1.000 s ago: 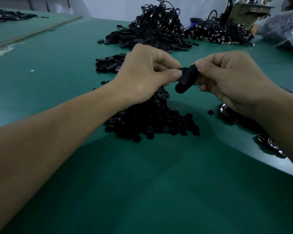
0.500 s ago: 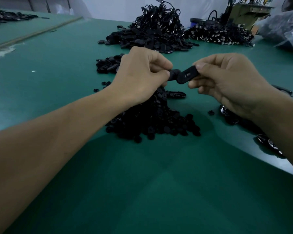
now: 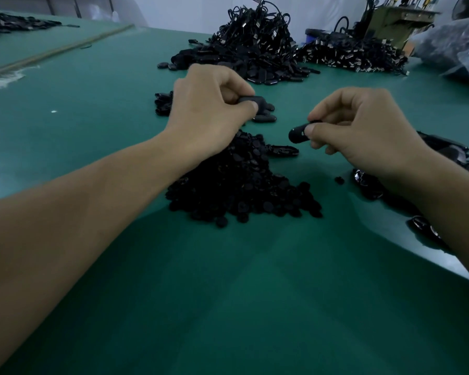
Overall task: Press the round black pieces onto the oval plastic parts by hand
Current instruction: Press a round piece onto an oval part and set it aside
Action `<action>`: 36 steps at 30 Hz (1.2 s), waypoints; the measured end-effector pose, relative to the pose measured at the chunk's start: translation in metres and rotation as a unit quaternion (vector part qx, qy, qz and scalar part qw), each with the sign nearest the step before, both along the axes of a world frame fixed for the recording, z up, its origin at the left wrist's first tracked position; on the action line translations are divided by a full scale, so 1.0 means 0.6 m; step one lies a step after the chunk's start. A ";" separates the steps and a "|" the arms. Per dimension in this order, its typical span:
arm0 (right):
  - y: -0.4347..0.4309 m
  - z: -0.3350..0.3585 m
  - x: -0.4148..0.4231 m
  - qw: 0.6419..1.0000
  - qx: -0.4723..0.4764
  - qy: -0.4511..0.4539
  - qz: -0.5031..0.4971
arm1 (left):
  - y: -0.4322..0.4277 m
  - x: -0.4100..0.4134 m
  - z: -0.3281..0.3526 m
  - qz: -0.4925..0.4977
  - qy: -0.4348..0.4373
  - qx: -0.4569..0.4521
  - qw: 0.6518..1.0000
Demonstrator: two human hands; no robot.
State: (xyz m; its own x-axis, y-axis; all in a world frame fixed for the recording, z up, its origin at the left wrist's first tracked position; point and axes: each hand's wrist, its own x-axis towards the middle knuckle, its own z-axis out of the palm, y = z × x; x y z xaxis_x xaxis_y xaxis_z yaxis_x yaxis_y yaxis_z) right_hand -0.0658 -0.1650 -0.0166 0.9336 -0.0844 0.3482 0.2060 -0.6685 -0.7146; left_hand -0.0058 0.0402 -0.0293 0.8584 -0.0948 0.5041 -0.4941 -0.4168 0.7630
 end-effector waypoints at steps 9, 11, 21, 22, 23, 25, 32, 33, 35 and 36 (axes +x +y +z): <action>0.001 0.003 0.000 0.998 -0.054 -0.003 -0.024 | 0.066 0.074 -0.014 0.163 0.090 -0.012 0.982; -0.002 0.004 0.000 0.998 -0.042 -0.004 -0.037 | 0.069 0.077 -0.017 0.148 0.111 0.024 0.982; 0.001 0.000 0.000 1.000 0.008 -0.002 -0.007 | 0.068 0.061 -0.010 0.100 0.039 0.092 0.990; 0.001 0.000 0.000 1.000 0.011 -0.001 -0.006 | 0.067 0.058 -0.010 0.099 0.018 0.100 0.990; 0.002 0.000 0.000 1.000 0.017 0.000 -0.003 | 0.063 0.054 -0.008 0.089 -0.006 0.099 0.991; 0.004 0.001 -0.001 0.999 0.038 0.007 0.017 | 0.050 0.041 -0.002 0.030 -0.044 0.078 0.996; 0.020 0.002 -0.004 0.992 0.093 0.002 0.085 | 0.003 -0.001 0.005 -0.149 -0.044 0.120 0.980; 0.020 0.001 -0.004 0.993 0.087 -0.002 0.077 | 0.003 0.000 0.005 -0.143 -0.044 0.119 0.982; 0.016 -0.001 -0.003 0.999 -0.004 -0.007 0.050 | 0.007 0.006 0.005 -0.113 -0.044 0.097 0.988; 0.013 -0.001 -0.003 0.996 -0.079 0.003 0.046 | 0.010 0.010 0.005 -0.092 -0.045 0.083 0.991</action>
State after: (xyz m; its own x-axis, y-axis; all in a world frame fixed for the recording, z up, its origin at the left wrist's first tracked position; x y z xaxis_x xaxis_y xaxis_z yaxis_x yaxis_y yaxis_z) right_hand -0.0675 -0.1572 -0.0171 0.9369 0.0565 0.3451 0.2676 -0.7511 -0.6035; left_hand 0.0002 0.0462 -0.0264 0.7712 -0.3344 0.5416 -0.6363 -0.4298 0.6407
